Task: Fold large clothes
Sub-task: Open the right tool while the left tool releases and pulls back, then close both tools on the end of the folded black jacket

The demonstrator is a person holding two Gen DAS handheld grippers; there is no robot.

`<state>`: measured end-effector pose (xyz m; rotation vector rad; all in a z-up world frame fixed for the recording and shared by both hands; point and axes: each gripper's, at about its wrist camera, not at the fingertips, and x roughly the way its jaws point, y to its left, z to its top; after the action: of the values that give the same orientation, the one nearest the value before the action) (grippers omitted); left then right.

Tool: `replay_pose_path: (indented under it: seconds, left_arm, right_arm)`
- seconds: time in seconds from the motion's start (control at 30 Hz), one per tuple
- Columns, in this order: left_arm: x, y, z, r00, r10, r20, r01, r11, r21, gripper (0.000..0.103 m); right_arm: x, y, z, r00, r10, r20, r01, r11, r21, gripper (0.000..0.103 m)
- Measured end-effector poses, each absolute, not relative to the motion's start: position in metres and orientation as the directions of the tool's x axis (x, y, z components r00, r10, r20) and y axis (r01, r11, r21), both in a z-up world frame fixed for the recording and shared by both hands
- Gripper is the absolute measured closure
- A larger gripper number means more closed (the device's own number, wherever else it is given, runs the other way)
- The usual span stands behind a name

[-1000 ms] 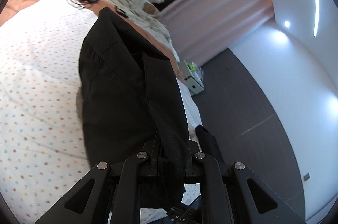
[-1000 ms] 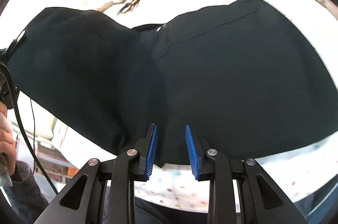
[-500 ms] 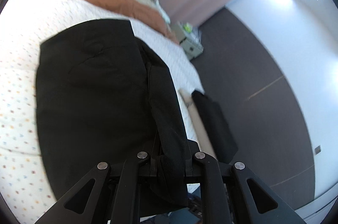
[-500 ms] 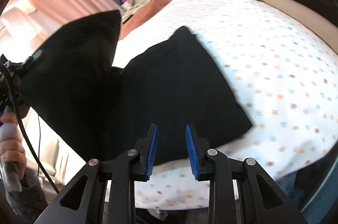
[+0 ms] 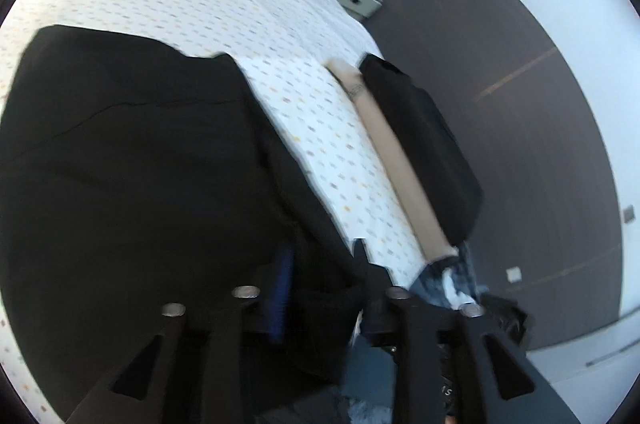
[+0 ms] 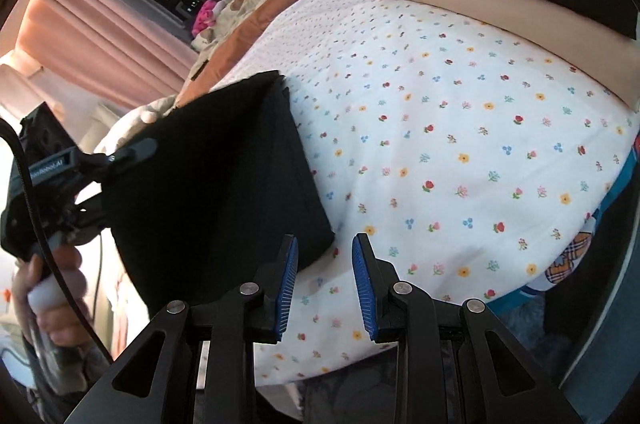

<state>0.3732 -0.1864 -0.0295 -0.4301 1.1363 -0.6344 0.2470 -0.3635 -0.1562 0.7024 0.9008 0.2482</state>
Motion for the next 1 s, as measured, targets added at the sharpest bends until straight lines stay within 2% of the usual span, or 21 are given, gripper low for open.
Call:
replay_pose_path:
  seconds: [0.03,0.07,0.1,0.13,0.3,0.67,0.73,0.77,0.8,0.87,0.93,0.97,1.0]
  left_arm:
    - [0.372,-0.184,-0.029,0.266,-0.682,-0.681,0.249,0.731,-0.635,0.045]
    - [0.371,-0.181,-0.028,0.264,-0.698,-0.666,0.251,0.716,-0.651,0.041]
    - [0.368,-0.177,-0.026,0.273,-0.703,-0.657,0.249,0.711,-0.657,0.033]
    - [0.366,-0.169,-0.024,0.292,-0.696,-0.657,0.243,0.718,-0.652,0.028]
    - [0.352,-0.123,-0.023,0.364,-0.642,-0.675,0.178,0.759,-0.626,0.026]
    - [0.314,-0.021,-0.045,0.465,-0.492,-0.736,-0.021,0.825,-0.564,0.026]
    - [0.308,-0.011,-0.052,0.469,-0.469,-0.749,-0.054,0.831,-0.554,0.026]
    - [0.305,-0.006,-0.055,0.469,-0.463,-0.752,-0.067,0.831,-0.553,0.026]
    - [0.302,-0.004,-0.06,0.466,-0.457,-0.757,-0.079,0.831,-0.551,0.026]
    - [0.3,-0.005,-0.069,0.458,-0.453,-0.765,-0.096,0.83,-0.549,0.026]
    - [0.293,-0.003,-0.074,0.443,-0.459,-0.77,-0.098,0.829,-0.55,0.028]
    - [0.291,-0.006,-0.078,0.435,-0.462,-0.773,-0.095,0.83,-0.55,0.031]
    - [0.291,-0.007,-0.082,0.424,-0.464,-0.778,-0.094,0.832,-0.547,0.041]
  right_arm:
    - [0.248,-0.362,-0.154,0.612,0.491,-0.62,0.078,0.743,0.665,0.06]
    - [0.249,-0.362,-0.154,0.614,0.497,-0.613,0.072,0.738,0.671,0.049]
    - [0.252,-0.362,-0.153,0.619,0.506,-0.601,0.061,0.732,0.679,0.041]
    - [0.254,-0.36,-0.151,0.623,0.515,-0.589,0.046,0.728,0.684,0.039]
    - [0.268,-0.34,-0.141,0.611,0.563,-0.556,-0.023,0.716,0.698,0.034]
    - [0.304,-0.303,-0.148,0.57,0.597,-0.564,-0.042,0.707,0.706,0.034]
    - [0.311,-0.3,-0.149,0.569,0.591,-0.572,-0.035,0.712,0.701,0.044]
    - [0.313,-0.3,-0.15,0.565,0.594,-0.573,-0.038,0.712,0.701,0.064]
    - [0.315,-0.299,-0.15,0.561,0.592,-0.578,-0.038,0.716,0.697,0.077]
    - [0.315,-0.301,-0.151,0.574,0.59,-0.568,-0.04,0.713,0.7,0.084]
    - [0.314,-0.305,-0.152,0.581,0.59,-0.56,-0.04,0.708,0.705,0.087]
    - [0.313,-0.307,-0.154,0.585,0.588,-0.559,-0.036,0.707,0.706,0.088]
    - [0.312,-0.31,-0.156,0.588,0.584,-0.56,-0.027,0.706,0.708,0.089]
